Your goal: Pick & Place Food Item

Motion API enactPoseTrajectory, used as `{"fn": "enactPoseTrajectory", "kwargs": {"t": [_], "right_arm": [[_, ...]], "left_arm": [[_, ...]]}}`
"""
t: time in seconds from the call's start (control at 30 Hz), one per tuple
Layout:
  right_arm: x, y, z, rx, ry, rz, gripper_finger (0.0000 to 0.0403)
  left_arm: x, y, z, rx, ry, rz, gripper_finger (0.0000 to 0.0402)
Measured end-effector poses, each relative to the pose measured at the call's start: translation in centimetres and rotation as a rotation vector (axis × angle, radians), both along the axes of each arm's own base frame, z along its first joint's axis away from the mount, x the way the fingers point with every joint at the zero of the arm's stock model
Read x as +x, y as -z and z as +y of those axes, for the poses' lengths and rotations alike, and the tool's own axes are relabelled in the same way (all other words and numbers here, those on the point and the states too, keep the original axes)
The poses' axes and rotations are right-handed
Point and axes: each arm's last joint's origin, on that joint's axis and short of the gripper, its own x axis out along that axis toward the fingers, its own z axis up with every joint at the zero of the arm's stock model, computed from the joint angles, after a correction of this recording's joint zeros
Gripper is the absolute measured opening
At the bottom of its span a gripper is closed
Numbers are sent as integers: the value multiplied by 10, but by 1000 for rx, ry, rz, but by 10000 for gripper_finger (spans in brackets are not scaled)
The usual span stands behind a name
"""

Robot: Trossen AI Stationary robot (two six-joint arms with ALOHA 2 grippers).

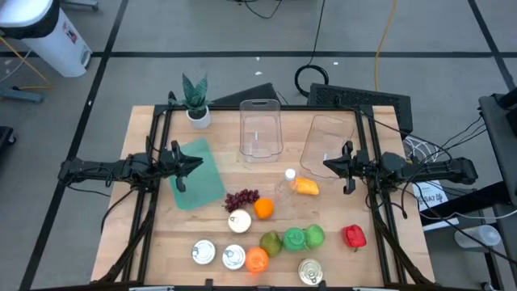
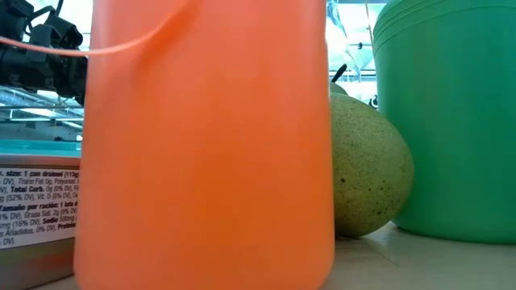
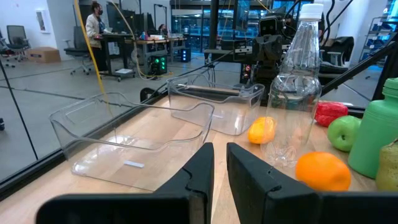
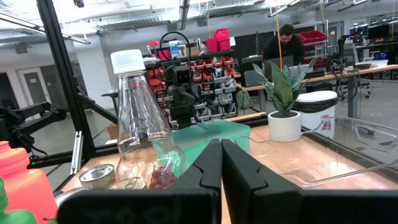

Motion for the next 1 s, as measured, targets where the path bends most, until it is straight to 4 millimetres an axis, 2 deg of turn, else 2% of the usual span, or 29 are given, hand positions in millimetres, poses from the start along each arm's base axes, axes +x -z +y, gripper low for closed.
{"fn": "enactPoseTrajectory", "kwargs": {"t": [0.53,0.77,1.0], "right_arm": [[0,0,0,0,0,-2,0],[-1,-4,0,2,0,-40,0],[-1,-6,0,-26,15,-61,0]], "left_arm": [[0,-4,0,-1,0,-40,51],[0,-8,0,-102,5,-104,51],[0,-9,0,-105,-11,-117,51]]}}
